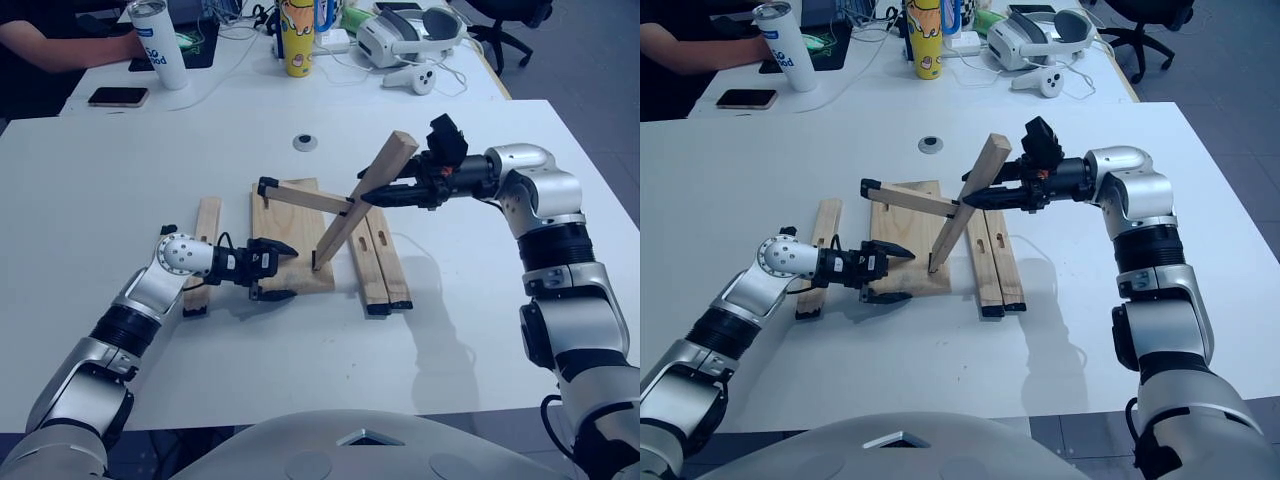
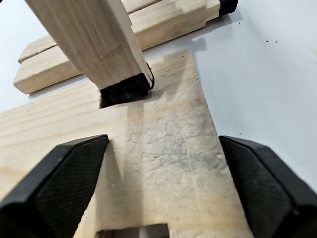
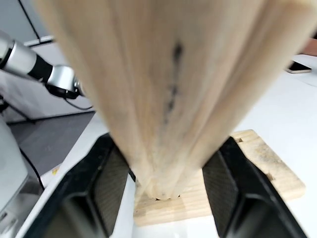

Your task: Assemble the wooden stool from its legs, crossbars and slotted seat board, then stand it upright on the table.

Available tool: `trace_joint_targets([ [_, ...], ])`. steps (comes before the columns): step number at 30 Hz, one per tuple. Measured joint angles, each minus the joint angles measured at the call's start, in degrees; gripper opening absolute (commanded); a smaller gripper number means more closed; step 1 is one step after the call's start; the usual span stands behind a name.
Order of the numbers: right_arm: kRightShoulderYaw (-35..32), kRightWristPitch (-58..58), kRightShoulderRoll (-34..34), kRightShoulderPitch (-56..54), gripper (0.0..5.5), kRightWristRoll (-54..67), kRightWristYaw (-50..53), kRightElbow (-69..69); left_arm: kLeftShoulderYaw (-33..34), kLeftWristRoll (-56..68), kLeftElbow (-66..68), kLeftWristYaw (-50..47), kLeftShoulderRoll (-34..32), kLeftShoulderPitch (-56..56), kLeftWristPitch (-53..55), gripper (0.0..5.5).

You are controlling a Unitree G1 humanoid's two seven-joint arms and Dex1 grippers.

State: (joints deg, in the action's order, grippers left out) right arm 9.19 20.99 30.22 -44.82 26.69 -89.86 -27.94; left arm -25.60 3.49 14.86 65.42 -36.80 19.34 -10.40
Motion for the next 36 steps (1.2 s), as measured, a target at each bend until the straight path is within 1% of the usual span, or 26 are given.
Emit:
trace_joint_targets([
  [6, 3.4, -2.7, -0.2, -4.2, 2.06, -2.9, -2.0, -0.9, 0.1, 0.0, -1.3, -1.0, 0.1, -1.0, 1.0, 4.09],
  [13, 5.1, -4.9, 0.1, -2.8, 2.06, -4.6, -1.1, 3.9, 0.1, 0.0, -4.0, -4.5, 0.4, -3.6, 2.2, 4.09],
  [16, 5.1, -4.6, 0.7, -0.8, 2.06, -4.7, 0.4, 7.6, 0.1, 0.0, -4.7, -5.4, 0.5, -4.3, 2.8, 4.09],
  [21, 4.5, -6.9, 0.5, 7.4, 2.06, -3.9, 6.0, 16.3, -0.2, 1.0, -7.6, -6.8, 2.3, -8.0, 4.0, 4.09],
  [23, 4.5, -7.6, -0.3, 9.9, 2.06, -3.7, 8.1, 17.5, -0.2, 1.0, -8.1, -8.0, 2.6, -8.9, 4.9, 4.09],
  [26, 4.6, -8.8, -2.4, 10.8, 2.06, -3.6, 10.0, 14.9, -0.2, 1.0, -8.3, -9.2, 3.0, -9.6, 6.1, 4.09],
  [31, 4.8, -12.1, -5.4, 7.4, 2.06, -3.1, 10.0, 6.7, 0.8, 0.9, -7.7, -11.4, 3.5, -9.4, 7.0, 4.09],
  [36, 5.2, -14.5, -6.2, 6.2, 2.06, -3.1, 10.0, 3.2, 1.1, 0.9, -6.8, -12.2, 3.8, -9.1, 7.0, 4.09],
])
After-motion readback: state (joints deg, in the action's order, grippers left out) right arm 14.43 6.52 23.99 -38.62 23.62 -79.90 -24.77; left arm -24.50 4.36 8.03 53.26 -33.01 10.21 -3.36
